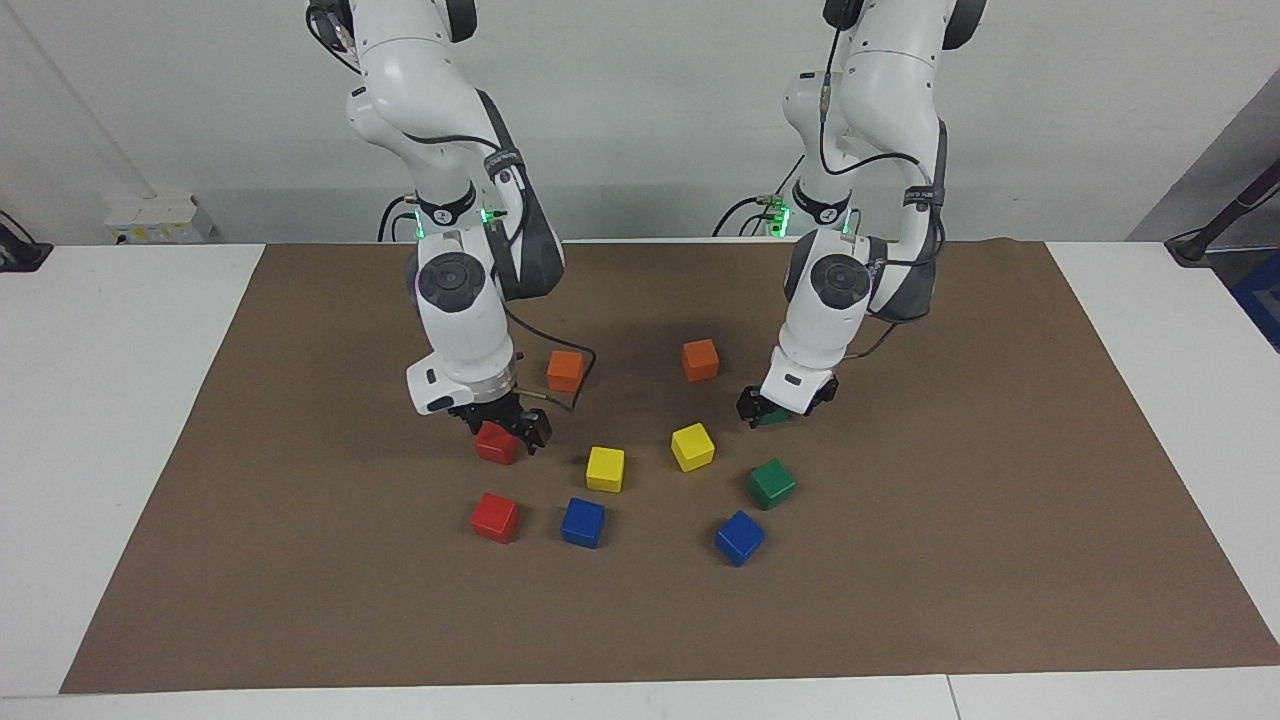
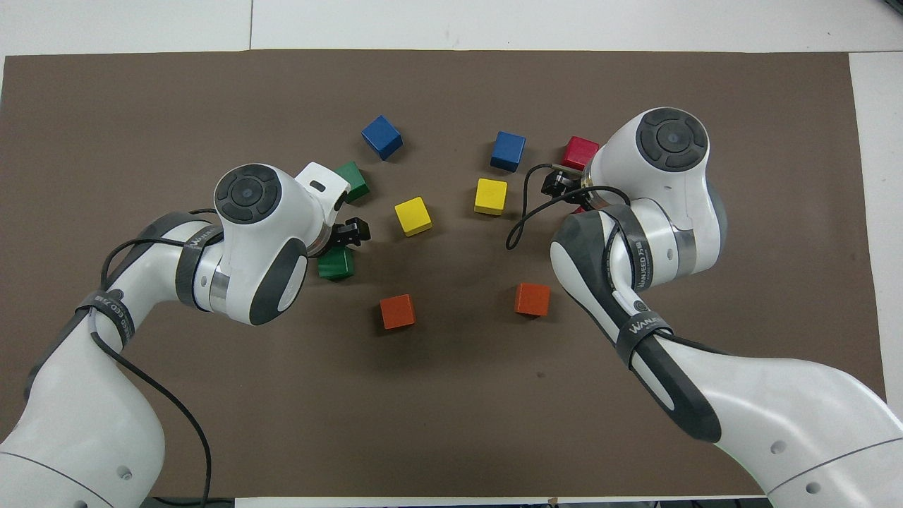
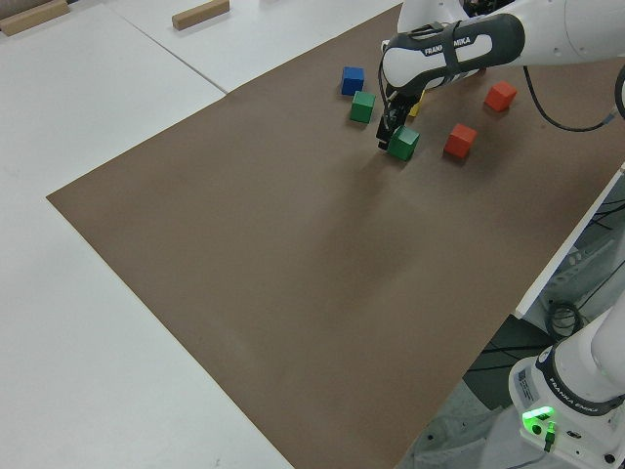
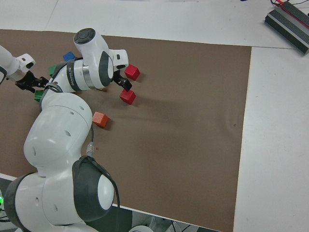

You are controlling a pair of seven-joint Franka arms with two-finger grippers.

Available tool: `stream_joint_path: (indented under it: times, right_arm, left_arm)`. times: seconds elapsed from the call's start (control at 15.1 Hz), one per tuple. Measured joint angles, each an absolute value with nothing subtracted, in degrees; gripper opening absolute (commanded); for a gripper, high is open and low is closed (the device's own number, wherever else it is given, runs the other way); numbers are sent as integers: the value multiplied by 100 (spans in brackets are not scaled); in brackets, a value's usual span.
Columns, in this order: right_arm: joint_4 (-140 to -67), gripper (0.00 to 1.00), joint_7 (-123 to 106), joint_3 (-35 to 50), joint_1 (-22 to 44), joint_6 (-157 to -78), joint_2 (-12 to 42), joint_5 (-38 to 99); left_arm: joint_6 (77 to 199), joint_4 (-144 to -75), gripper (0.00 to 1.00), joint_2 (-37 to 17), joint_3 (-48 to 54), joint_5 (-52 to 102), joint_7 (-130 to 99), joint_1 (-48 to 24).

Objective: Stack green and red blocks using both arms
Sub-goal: 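Grasp the green block with the left gripper while the right gripper grasps the red block, then carry the green block outward with the left gripper while the right gripper carries red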

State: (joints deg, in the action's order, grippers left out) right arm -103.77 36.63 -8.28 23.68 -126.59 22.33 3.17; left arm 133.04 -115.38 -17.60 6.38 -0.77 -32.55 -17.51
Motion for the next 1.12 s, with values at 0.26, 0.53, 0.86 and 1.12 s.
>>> stream_joint_path:
  times: [0.26,0.53,0.86,1.12]
  right_arm:
    - [-10464,100,3484,-864,2352,-12675,2263,316]
    - [-10592,95,3469,-863,2353,-12886,2261,316]
    - [-10955,0,3389,-860,2358,-13196,2263,315]
    - [-10964,0,3376,-849,2364,-13195,2261,314]
  left_arm:
    - [13702,-11994,0,-1644,623,-78,-3298,-1753]
    - [13376,-11962,0,-1510,554,-80,-3368,-1729]
    - [12721,-11191,0,-1505,485,-100,-2853,-1006]
    - [12883,-11037,0,-1597,460,-106,-1183,-64]
